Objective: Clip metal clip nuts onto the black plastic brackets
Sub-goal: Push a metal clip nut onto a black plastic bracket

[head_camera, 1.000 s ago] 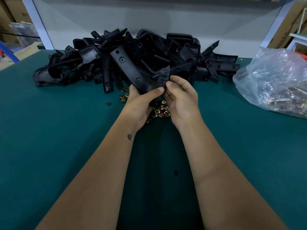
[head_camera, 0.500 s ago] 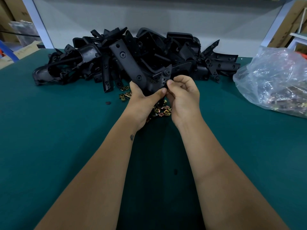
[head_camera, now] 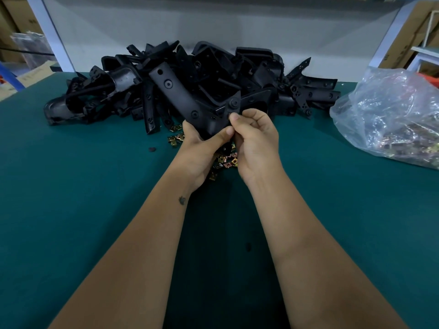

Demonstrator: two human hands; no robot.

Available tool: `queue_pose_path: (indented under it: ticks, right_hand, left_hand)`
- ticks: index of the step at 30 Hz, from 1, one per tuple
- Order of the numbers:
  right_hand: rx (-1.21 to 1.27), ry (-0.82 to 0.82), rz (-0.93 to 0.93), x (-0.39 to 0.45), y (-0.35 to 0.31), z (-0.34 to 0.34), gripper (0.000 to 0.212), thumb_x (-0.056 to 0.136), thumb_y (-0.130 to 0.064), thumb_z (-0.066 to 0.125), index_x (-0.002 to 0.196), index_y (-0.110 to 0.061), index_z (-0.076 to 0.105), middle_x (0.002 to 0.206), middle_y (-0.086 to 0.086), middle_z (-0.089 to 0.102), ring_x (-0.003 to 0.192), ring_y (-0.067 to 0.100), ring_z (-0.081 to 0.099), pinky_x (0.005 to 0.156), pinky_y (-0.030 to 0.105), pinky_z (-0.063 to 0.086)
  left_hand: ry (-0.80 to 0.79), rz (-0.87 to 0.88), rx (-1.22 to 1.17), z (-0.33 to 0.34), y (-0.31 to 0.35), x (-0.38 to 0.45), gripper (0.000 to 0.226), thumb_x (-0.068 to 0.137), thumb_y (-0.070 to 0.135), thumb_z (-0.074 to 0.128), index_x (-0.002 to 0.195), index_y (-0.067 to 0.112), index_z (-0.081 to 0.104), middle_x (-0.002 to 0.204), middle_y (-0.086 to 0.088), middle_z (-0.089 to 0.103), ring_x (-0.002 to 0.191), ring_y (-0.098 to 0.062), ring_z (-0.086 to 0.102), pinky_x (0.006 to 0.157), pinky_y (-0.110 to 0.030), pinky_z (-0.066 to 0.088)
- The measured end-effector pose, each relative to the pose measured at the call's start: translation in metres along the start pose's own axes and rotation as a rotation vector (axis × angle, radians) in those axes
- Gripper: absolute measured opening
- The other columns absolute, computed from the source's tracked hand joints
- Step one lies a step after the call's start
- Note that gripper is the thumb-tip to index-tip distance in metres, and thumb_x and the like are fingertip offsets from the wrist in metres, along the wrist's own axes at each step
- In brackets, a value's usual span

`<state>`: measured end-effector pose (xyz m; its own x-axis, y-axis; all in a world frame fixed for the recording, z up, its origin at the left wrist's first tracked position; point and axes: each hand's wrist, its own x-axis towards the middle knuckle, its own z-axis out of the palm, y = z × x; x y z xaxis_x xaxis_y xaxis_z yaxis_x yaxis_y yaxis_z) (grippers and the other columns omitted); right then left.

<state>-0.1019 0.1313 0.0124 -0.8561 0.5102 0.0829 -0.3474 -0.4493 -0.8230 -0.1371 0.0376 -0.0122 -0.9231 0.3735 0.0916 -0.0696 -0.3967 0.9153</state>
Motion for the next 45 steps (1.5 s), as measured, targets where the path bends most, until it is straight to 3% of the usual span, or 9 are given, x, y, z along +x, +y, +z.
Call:
queue_pose_path:
  ticks: [11,15,19,23,28,36,38,41,45]
  right_hand:
    - [0.036,0.075,0.009,0.007,0.0,-0.018,0.014,0.099,-0.008,0.048,0.1,-0.007,0.062,0.085,0.014,0.073,0.073,0.022,0.07,0.066,0.028,0.056]
    - [-0.614,0.119,-0.17,0.008,0.005,-0.02,0.019,0.094,-0.011,0.052,0.09,-0.025,0.065,0.087,-0.005,0.069,0.073,0.004,0.062,0.064,0.02,0.049]
    - [-1.233,-0.132,-0.368,0.003,0.018,-0.018,0.02,0.088,-0.019,0.057,0.101,-0.024,0.072,0.106,-0.006,0.065,0.107,0.016,0.051,0.092,0.032,0.042]
    - [-1.666,-0.292,-0.369,0.002,0.028,-0.017,0.024,0.085,-0.033,0.064,0.104,-0.022,0.073,0.109,0.001,0.055,0.11,0.025,0.038,0.083,0.03,0.023]
    - [-1.387,-0.227,-0.351,0.002,0.025,-0.016,0.01,0.084,-0.02,0.071,0.094,-0.02,0.068,0.095,-0.004,0.064,0.099,0.022,0.053,0.086,0.036,0.044]
    - [-0.928,-0.085,-0.268,0.0,0.017,-0.013,0.009,0.092,-0.016,0.066,0.091,-0.024,0.063,0.085,-0.011,0.068,0.076,-0.002,0.063,0.063,0.006,0.044]
    - [-0.992,-0.047,-0.288,0.0,0.017,-0.014,0.007,0.094,-0.017,0.063,0.098,-0.022,0.062,0.091,-0.011,0.068,0.076,-0.008,0.061,0.065,0.012,0.045]
    - [-1.429,-0.036,-0.441,0.004,0.019,-0.017,0.033,0.092,-0.02,0.064,0.125,-0.019,0.06,0.126,-0.004,0.061,0.119,0.012,0.051,0.098,0.032,0.04]
    - [-1.582,-0.201,-0.477,0.003,0.026,-0.013,0.024,0.09,-0.034,0.065,0.11,-0.023,0.073,0.121,-0.001,0.06,0.121,0.024,0.04,0.096,0.032,0.022]
  left_hand:
    - [0.144,-0.025,-0.369,-0.006,0.007,0.006,0.027,0.092,0.006,0.065,0.112,0.016,0.05,0.101,0.003,0.069,0.083,-0.007,0.068,0.066,-0.022,0.054]
    - [0.253,-0.033,-0.5,-0.012,0.014,0.008,0.049,0.092,0.007,0.066,0.138,0.009,0.048,0.104,-0.002,0.068,0.078,-0.01,0.066,0.06,-0.021,0.054]
    - [0.281,-0.033,-0.508,-0.017,0.017,0.01,0.01,0.094,0.009,0.065,0.103,0.012,0.06,0.079,0.002,0.069,0.064,-0.008,0.06,0.056,-0.021,0.049]
    - [0.264,-0.019,-0.537,-0.017,0.019,0.009,0.008,0.095,0.007,0.062,0.09,0.013,0.062,0.074,0.003,0.07,0.062,-0.007,0.06,0.056,-0.02,0.048]
    - [0.318,-0.042,-0.509,-0.013,0.019,0.009,0.032,0.092,0.005,0.066,0.118,0.011,0.047,0.094,-0.003,0.065,0.072,-0.011,0.061,0.055,-0.021,0.05]
    - [0.289,-0.074,-0.429,-0.009,0.019,0.006,0.061,0.091,0.002,0.064,0.146,0.003,0.039,0.113,-0.008,0.063,0.09,-0.016,0.063,0.064,-0.023,0.055]
    - [0.304,-0.068,-0.43,-0.011,0.019,0.008,0.052,0.091,0.0,0.063,0.139,0.006,0.043,0.115,-0.008,0.063,0.09,-0.016,0.063,0.064,-0.024,0.054]
    - [0.339,-0.037,-0.451,-0.015,0.021,0.009,0.052,0.091,0.001,0.063,0.14,0.006,0.044,0.122,-0.01,0.061,0.095,-0.018,0.061,0.063,-0.023,0.054]
    - [0.363,-0.035,-0.476,-0.017,0.021,0.011,0.054,0.091,0.001,0.063,0.141,0.005,0.043,0.122,-0.01,0.059,0.096,-0.019,0.059,0.061,-0.022,0.054]
